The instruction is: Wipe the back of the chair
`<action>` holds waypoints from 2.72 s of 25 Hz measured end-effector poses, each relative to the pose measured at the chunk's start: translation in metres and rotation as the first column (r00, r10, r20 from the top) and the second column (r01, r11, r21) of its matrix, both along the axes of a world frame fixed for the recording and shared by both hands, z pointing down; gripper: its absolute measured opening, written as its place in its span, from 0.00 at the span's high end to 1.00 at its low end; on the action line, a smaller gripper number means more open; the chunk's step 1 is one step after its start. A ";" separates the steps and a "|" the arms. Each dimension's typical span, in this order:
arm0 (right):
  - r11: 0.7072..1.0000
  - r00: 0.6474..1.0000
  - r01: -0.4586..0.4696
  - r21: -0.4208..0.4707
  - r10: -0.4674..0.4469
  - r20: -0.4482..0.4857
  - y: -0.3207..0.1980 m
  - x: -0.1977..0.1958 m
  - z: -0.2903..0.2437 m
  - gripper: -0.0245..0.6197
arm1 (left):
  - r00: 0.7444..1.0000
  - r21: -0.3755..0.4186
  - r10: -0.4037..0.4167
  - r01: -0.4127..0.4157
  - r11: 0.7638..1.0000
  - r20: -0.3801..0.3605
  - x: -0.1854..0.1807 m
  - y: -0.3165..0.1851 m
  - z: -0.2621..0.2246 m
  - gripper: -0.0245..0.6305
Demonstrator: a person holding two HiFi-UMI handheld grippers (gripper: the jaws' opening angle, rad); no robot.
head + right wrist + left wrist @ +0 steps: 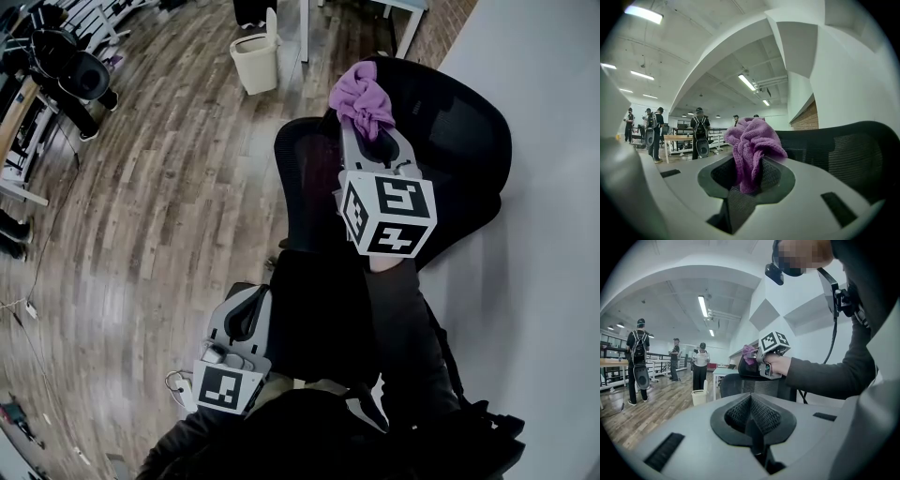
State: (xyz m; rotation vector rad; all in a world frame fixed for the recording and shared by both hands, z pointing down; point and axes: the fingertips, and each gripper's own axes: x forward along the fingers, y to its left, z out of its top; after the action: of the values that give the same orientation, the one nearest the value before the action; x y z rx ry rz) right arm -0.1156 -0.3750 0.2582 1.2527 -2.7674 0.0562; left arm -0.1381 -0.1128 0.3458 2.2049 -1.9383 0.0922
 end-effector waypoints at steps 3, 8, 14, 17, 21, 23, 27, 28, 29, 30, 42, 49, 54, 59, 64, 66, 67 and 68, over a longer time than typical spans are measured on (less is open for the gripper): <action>1.000 1.000 -0.022 -0.002 0.022 -0.006 -0.004 0.005 0.000 0.82 | 1.000 -0.004 -0.008 0.008 1.000 -0.017 0.001 0.000 0.000 0.96; 0.998 0.998 -0.057 -0.005 0.057 -0.006 -0.011 0.016 0.001 0.82 | 1.000 -0.008 -0.004 0.004 1.000 -0.016 0.002 -0.001 0.003 0.96; 0.997 0.997 -0.077 -0.008 0.077 0.002 -0.022 0.035 0.004 0.82 | 1.000 -0.015 0.017 -0.017 1.000 -0.016 0.015 -0.010 0.007 0.96; 0.996 0.996 -0.084 -0.008 0.084 0.008 -0.023 0.042 0.005 0.82 | 0.999 -0.015 0.030 -0.030 0.999 -0.014 0.020 -0.013 0.006 0.96; 0.995 0.995 -0.098 -0.008 0.098 0.014 -0.029 0.050 0.004 0.82 | 0.999 -0.020 0.051 -0.051 0.998 0.000 0.023 -0.020 0.005 0.96; 0.994 0.994 -0.105 -0.009 0.105 0.017 -0.032 0.055 0.003 0.82 | 0.999 -0.019 0.050 -0.050 0.999 -0.012 0.025 -0.022 0.005 0.96; 0.993 0.993 -0.118 -0.014 0.119 0.025 -0.036 0.067 0.004 0.82 | 0.997 -0.011 0.076 -0.076 0.997 0.005 0.033 -0.030 0.003 0.96; 0.992 0.992 -0.122 -0.015 0.123 0.027 -0.038 0.070 0.005 0.82 | 0.997 -0.010 0.081 -0.081 0.997 0.007 0.035 -0.032 0.003 0.96; 0.992 0.991 -0.127 -0.016 0.127 0.028 -0.039 0.074 0.006 0.82 | 0.996 -0.012 0.084 -0.084 0.996 0.004 0.037 -0.033 0.004 0.96; 0.991 0.991 -0.131 -0.016 0.132 0.030 -0.040 0.077 0.006 0.82 | 0.996 -0.017 0.084 -0.084 0.996 -0.002 0.039 -0.033 0.006 0.96; 0.984 0.983 -0.180 -0.018 0.180 0.031 -0.050 0.115 0.006 0.82 | 0.992 -0.031 0.129 -0.130 0.991 -0.007 0.065 -0.045 0.007 0.96; 0.977 0.977 -0.211 -0.017 0.211 0.026 -0.052 0.135 0.008 0.82 | 0.989 -0.029 0.150 -0.150 0.988 0.002 0.073 -0.048 0.008 0.96; 0.972 0.972 -0.235 -0.015 0.236 0.023 -0.052 0.151 0.009 0.82 | 0.986 -0.026 0.168 -0.167 0.986 0.004 0.082 -0.050 0.008 0.96; 0.966 0.965 -0.260 -0.012 0.260 0.020 -0.051 0.167 0.005 0.82 | 0.982 -0.025 0.189 -0.188 0.982 0.004 0.090 -0.050 0.005 0.96; 0.959 0.959 -0.283 -0.010 0.283 0.022 -0.052 0.183 0.006 0.82 | 0.978 -0.024 0.210 -0.210 0.977 0.007 0.100 -0.053 0.006 0.96; 0.956 0.956 -0.294 -0.008 0.294 0.023 -0.053 0.191 0.006 0.82 | 0.976 -0.022 0.220 -0.220 0.975 0.007 0.104 -0.056 0.007 0.96; 0.954 0.954 -0.299 -0.008 0.299 0.022 -0.053 0.195 0.006 0.82 | 0.974 -0.020 0.224 -0.224 0.974 0.007 0.107 -0.057 0.007 0.96; 0.953 0.952 -0.304 -0.007 0.304 0.022 -0.053 0.198 0.005 0.82 | 0.973 -0.019 0.229 -0.229 0.973 0.006 0.109 -0.057 0.006 0.96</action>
State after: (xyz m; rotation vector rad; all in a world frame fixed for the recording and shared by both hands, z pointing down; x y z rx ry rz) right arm 0.0828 -0.4279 0.2635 1.6758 -2.5635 0.0997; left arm -0.0288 -0.1703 0.3517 2.4106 -1.6722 0.1533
